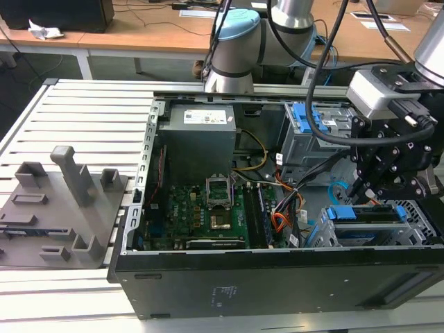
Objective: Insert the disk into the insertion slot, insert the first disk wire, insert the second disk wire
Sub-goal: 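Insert the second disk wire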
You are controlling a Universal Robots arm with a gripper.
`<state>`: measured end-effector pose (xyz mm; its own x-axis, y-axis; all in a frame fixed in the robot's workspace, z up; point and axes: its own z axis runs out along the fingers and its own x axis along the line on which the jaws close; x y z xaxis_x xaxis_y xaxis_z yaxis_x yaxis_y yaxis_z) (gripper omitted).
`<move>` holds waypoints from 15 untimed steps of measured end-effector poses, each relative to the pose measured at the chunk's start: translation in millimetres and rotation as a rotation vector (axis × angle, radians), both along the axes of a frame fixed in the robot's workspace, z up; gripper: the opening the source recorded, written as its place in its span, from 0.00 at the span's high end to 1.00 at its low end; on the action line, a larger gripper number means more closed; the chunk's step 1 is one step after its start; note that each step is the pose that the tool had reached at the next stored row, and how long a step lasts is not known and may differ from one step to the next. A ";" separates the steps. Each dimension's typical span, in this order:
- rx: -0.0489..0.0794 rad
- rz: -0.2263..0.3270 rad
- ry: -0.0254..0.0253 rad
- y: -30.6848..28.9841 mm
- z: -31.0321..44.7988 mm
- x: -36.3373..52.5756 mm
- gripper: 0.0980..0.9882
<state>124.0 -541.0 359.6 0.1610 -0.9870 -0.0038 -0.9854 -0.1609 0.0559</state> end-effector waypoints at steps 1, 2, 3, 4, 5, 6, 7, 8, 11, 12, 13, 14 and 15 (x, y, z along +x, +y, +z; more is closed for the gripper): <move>0.000 0.000 0.0004 -0.1 -3.2 2.6 0.93; 0.000 0.000 0.0006 -0.2 -5.8 4.1 0.93; 0.000 0.000 0.0008 -0.3 -7.7 5.0 0.93; 0.000 0.000 0.0008 -0.4 -8.5 5.3 0.93; -0.001 0.000 0.0008 -0.5 -8.5 5.4 0.93; -0.001 0.000 0.0008 -0.4 -8.6 5.4 0.93; 0.000 0.000 0.0008 -0.4 -8.6 5.5 0.93; 0.000 0.000 0.0008 -0.4 -8.7 5.5 0.93; 0.000 -0.005 0.0008 -0.4 -8.7 5.5 0.93; 0.000 -0.012 0.0008 -0.4 -8.7 5.5 0.93; 0.000 -0.024 0.0008 -0.4 -8.7 5.5 0.93; 0.000 -0.034 0.0008 -0.4 -8.7 5.4 0.93; 0.000 -0.045 0.0008 -0.4 -8.7 5.5 0.93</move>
